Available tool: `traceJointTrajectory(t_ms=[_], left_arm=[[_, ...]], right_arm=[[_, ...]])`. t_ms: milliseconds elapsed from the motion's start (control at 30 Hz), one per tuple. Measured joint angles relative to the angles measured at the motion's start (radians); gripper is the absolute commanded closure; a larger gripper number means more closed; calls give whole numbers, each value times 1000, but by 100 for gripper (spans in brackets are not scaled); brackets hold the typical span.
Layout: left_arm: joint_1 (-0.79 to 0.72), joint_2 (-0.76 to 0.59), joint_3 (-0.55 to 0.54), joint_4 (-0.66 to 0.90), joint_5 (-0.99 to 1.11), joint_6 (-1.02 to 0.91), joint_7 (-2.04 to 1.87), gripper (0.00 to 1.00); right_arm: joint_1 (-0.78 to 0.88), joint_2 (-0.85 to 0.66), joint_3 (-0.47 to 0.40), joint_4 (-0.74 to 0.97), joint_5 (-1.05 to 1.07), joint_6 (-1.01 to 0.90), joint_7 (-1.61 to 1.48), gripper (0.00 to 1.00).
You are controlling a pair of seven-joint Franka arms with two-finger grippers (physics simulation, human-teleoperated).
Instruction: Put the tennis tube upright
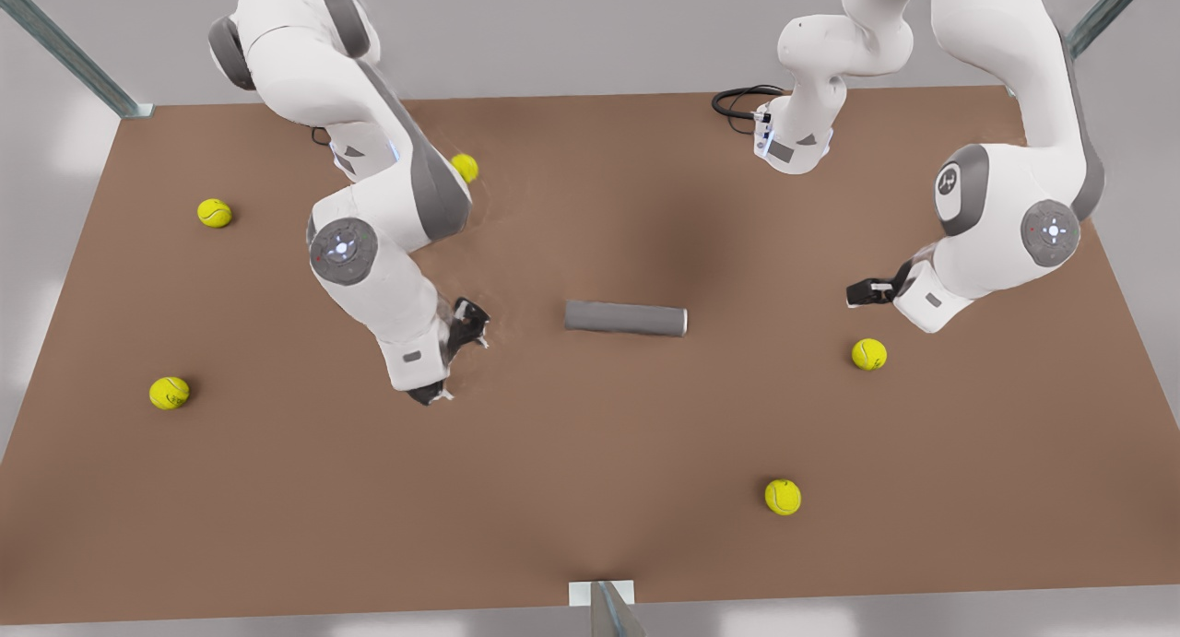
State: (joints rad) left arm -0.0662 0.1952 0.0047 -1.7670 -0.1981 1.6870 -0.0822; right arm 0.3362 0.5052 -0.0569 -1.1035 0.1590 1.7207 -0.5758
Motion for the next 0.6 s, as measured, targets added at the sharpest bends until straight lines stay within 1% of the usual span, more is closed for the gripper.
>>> traceJointTrajectory(t_ms=[33,100,133,200,233,300,367,433,500,600], left_arm=[[3,71,0,-21,-100,2,6,0],[-8,154,-7,-94,-245,47,37,0],[-17,171,-18,-148,-307,91,60,0],[-25,183,-42,-255,-412,189,117,0],[-27,186,-57,-326,-471,249,152,0],[-29,197,-104,-412,-628,365,230,0],[-30,232,-152,-430,-791,454,318,0],[-53,262,-183,-403,-919,522,407,0],[-82,283,-192,-370,-1004,571,487,0],[-87,294,-194,-359,-1067,619,595,0]], right_arm=[[-81,-5,-6,19,-21,-67,27,0],[-137,-10,-7,72,-106,-167,86,0],[-148,-12,-10,122,-136,-199,114,0],[-240,-19,-13,166,-94,-251,165,0],[-244,-24,-17,168,-86,-288,193,0],[-179,-28,-11,169,-92,-350,280,0],[-156,-30,-9,169,-96,-400,345,0],[-162,-31,-10,170,-84,-442,398,0],[-177,-30,-10,171,-63,-474,445,0],[-188,-30,-8,174,-25,-504,507,0]])
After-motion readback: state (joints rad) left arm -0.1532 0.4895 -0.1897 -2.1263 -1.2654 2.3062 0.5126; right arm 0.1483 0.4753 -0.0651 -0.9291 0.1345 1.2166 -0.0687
